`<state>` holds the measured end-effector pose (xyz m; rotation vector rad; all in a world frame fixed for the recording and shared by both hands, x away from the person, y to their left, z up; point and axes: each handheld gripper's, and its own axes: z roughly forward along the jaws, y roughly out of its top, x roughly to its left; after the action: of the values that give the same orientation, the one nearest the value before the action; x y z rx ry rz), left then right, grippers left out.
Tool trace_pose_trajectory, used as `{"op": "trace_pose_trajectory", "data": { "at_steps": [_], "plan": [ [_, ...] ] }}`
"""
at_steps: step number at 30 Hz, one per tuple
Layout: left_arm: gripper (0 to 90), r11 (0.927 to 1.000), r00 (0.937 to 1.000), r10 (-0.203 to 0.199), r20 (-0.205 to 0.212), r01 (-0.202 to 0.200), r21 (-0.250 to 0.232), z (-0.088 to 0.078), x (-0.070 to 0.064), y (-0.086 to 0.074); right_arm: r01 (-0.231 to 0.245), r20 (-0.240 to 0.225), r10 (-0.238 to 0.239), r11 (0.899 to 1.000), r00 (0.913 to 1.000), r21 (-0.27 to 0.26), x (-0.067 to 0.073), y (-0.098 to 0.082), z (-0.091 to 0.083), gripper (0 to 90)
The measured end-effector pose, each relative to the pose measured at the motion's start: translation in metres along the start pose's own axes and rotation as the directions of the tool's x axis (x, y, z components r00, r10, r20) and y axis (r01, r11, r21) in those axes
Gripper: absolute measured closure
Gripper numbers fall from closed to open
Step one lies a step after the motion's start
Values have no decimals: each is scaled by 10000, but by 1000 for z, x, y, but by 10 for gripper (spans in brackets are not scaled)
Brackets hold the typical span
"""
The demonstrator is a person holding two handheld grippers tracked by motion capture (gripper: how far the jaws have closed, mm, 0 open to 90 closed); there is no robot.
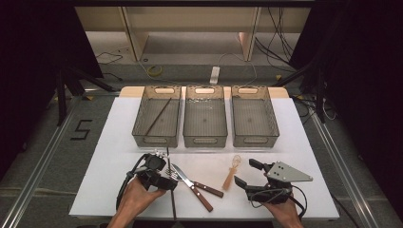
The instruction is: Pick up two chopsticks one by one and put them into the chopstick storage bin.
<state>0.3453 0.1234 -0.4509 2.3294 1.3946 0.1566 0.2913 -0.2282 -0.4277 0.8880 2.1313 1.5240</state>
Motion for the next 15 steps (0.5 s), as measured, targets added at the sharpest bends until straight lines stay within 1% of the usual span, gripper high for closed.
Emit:
{"op": "trace_pose_trajectory", "data": {
  "at_steps": [1, 2, 4, 6, 12, 15],
  "plan": [
    [213, 10000, 10000, 4, 5, -4, 87, 2, -1, 0, 22, 0, -22, 10000, 10000, -2, 0, 0, 0, 231],
    [221, 9997, 10000, 91, -34, -90, 223, 4, -1, 0, 15, -10, -15, 10000, 10000, -7, 0, 0, 0, 232],
    [238, 9991, 9993, 244, -288, -233, 363, 6, -2, 0, 29, 1, -29, 10000, 10000, 10, 1, 0, 0, 232],
    [257, 9988, 9995, 233, -195, -225, 428, 7, -2, 0, 30, 6, -30, 10000, 10000, 8, 1, 0, 0, 232],
    [334, 9979, 9993, 320, -207, -308, 570, 12, -3, 0, 46, 12, -46, 10000, 10000, 0, 1, 0, 0, 232],
    [374, 9973, 9983, 428, -390, -404, 621, 13, -4, 0, 76, 10, -76, 10000, 10000, 5, 1, 0, 0, 232]
  ]
}}
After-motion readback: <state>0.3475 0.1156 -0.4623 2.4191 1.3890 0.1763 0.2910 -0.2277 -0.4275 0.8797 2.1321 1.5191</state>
